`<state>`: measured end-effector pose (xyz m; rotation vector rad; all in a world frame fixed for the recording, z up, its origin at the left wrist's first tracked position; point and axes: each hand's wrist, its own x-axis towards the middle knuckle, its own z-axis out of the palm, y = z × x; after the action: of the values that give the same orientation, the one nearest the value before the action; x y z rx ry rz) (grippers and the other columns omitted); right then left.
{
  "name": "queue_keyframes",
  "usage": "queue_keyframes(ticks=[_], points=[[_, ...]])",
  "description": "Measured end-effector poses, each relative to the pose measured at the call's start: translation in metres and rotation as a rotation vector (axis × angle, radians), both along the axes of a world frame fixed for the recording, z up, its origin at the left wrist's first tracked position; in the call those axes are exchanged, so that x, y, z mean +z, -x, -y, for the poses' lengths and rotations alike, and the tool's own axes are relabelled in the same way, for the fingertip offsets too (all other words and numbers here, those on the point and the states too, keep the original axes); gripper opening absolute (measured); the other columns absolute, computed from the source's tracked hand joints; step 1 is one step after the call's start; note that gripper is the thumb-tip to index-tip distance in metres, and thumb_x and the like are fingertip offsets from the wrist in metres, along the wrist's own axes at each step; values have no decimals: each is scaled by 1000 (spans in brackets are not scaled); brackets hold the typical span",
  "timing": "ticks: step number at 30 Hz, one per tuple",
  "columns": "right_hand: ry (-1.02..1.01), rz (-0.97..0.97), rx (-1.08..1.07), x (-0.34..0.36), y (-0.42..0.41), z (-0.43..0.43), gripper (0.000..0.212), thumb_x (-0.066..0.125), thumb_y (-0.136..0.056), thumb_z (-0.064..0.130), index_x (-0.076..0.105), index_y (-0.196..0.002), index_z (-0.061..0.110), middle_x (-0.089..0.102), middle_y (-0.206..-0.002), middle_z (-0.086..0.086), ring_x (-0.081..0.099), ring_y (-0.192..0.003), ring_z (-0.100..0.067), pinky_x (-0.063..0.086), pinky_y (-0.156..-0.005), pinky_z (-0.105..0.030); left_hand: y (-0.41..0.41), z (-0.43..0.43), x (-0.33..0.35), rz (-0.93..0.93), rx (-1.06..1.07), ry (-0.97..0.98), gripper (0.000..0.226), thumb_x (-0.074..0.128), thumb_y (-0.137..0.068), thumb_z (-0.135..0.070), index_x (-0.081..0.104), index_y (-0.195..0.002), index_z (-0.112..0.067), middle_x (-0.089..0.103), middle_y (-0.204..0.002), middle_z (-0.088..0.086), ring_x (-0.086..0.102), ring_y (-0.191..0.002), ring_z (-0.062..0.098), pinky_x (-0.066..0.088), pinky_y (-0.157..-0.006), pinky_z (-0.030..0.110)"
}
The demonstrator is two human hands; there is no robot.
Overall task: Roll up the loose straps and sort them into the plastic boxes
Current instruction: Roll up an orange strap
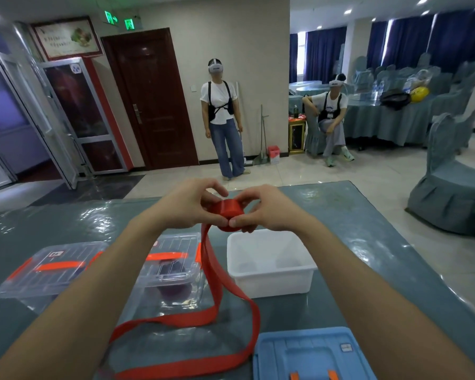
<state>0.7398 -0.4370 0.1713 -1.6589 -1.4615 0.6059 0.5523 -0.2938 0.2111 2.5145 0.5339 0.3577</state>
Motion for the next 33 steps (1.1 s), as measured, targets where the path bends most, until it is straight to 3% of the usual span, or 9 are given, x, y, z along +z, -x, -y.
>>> queue_keyframes(ticks=[2, 10, 13, 17, 19, 22, 25, 28, 33], points=[[-53, -2, -39, -1, -3, 0, 54, 95, -79, 31, 73, -127, 18, 77, -113, -2, 80, -81, -19, 66, -80, -33, 0, 1, 5, 25, -16, 23, 52, 101, -73, -28, 71, -115, -29, 83, -93, -14, 79, -94, 1, 64, -88, 19], [-373, -627, -91, -28, 5, -1, 53, 96, -76, 22, 77, -124, 12, 79, -116, -11, 79, -102, -34, 65, -89, -46, 4, 12, -52, 634, -2, 577, 46, 87, -79, -25, 79, -124, -28, 83, -121, 5, 78, -117, 21, 61, -104, 31], [-378, -826, -49, -35, 10, 0, 56, 96, -71, 25, 77, -121, 8, 78, -120, -18, 79, -104, -37, 64, -92, -44, 1, 15, -70, 690, 19, 734, 40, 87, -80, -23, 84, -120, -30, 80, -126, 12, 75, -123, 31, 59, -108, 36], [-353, -934, 17, -48, 20, -5, 56, 92, -73, 19, 75, -122, -1, 76, -121, -25, 78, -104, -40, 64, -91, -41, -2, 14, -69, 651, 42, 677, 39, 91, -77, -26, 86, -116, -31, 83, -120, 9, 79, -114, 22, 62, -100, 32], [-287, -876, 17, -48, 17, -2, 53, 92, -73, 18, 76, -121, 2, 78, -118, -22, 79, -101, -41, 65, -89, -41, 3, 8, -64, 575, 31, 585, 46, 97, -71, -37, 85, -116, -31, 84, -116, 7, 80, -112, 20, 62, -102, 32], [-94, -520, -10, -37, 4, 6, 53, 97, -75, 23, 76, -122, 14, 81, -111, -10, 81, -85, -36, 67, -76, -38, 12, -1, -56, 419, 31, 471, 57, 100, -64, -46, 84, -117, -30, 85, -110, 3, 81, -109, 20, 61, -100, 32], [-18, -261, 0, -21, -3, 7, 77, 97, -77, 28, 61, -146, 24, 71, -127, -3, 81, -78, -30, 64, -68, -34, 12, -7, -40, 244, 44, 320, 57, 101, -61, -43, 83, -113, -30, 86, -103, -5, 82, -102, 13, 63, -99, 37], [0, -42, 22, -3, 0, 6, 65, 94, -80, 33, 66, -138, 22, 71, -124, 2, 79, -74, -20, 61, -64, -25, 7, -8, -19, 107, -5, 195, 41, 104, -65, -29, 83, -100, -35, 85, -95, -10, 81, -93, 6, 64, -88, 21], [-36, -41, -12, 3, 3, 6, 56, 94, -79, 31, 72, -129, 20, 74, -109, 7, 78, -82, -15, 61, -71, -21, 7, -9, -2, 83, -54, 131, 36, 103, -69, -25, 86, -99, -30, 85, -93, -8, 80, -90, 8, 57, -79, 10]])
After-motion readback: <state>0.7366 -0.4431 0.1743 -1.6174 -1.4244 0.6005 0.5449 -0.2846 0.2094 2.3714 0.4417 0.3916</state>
